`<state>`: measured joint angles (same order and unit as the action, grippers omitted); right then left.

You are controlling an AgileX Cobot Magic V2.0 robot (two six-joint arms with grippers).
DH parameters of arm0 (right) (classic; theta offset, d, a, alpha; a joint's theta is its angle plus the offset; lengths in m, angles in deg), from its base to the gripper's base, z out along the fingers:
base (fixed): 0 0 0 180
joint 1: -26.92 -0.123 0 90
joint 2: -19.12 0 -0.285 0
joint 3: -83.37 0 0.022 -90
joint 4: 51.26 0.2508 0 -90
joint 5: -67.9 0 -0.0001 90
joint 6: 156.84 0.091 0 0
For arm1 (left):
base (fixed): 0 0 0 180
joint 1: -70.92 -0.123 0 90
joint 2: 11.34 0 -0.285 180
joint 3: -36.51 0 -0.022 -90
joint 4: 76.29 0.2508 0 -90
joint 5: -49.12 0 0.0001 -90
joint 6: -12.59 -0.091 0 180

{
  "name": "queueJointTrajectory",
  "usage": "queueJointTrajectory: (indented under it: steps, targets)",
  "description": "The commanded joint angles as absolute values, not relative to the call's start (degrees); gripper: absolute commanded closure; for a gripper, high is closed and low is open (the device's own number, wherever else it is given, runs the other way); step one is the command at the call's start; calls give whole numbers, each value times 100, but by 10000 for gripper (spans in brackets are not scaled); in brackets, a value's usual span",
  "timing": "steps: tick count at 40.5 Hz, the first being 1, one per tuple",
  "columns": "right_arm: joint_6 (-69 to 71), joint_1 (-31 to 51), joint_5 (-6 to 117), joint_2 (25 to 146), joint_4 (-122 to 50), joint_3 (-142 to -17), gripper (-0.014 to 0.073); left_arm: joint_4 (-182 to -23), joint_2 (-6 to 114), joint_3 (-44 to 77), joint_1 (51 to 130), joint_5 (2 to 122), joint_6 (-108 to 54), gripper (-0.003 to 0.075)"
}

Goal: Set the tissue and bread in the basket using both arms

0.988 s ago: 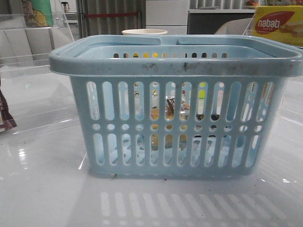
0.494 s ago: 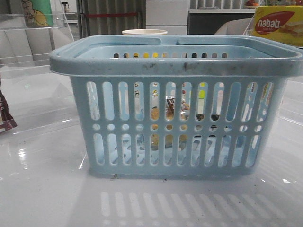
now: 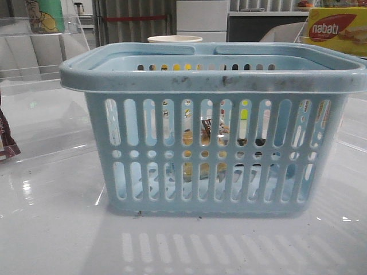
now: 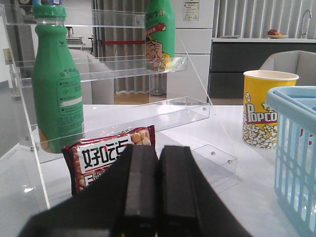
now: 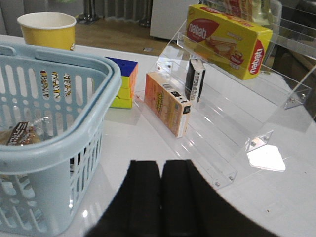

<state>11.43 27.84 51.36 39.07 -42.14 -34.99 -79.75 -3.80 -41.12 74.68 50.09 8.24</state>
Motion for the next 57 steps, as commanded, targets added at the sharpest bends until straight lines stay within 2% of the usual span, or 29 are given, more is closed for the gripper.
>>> queueJointTrajectory:
  steps: [1,9,14,32,41,57]
  targets:
    - [1089,2831,5943,3347,-4214,-3043,566,-8030,-478,-4140,7502,4510,876,628]
    - [1089,2748,6076,2593,-4209,-2146,566,-8030,-478,-4140,7502,4510,876,628]
    - [1089,2662,6450,2515,-4209,-1811,566,-8030,-478,-4140,7502,4510,876,628]
    - [1118,2686,6790,2520,-4219,-1809,566,-8030,-478,-4140,7502,4510,876,628]
    - [2526,2700,7494,2520,-5271,-1809,566,-8030,-478,-4140,7502,4510,876,628]
    - [2556,2713,7381,2520,-5309,-1809,566,-8030,-478,-4140,7502,4510,876,628]
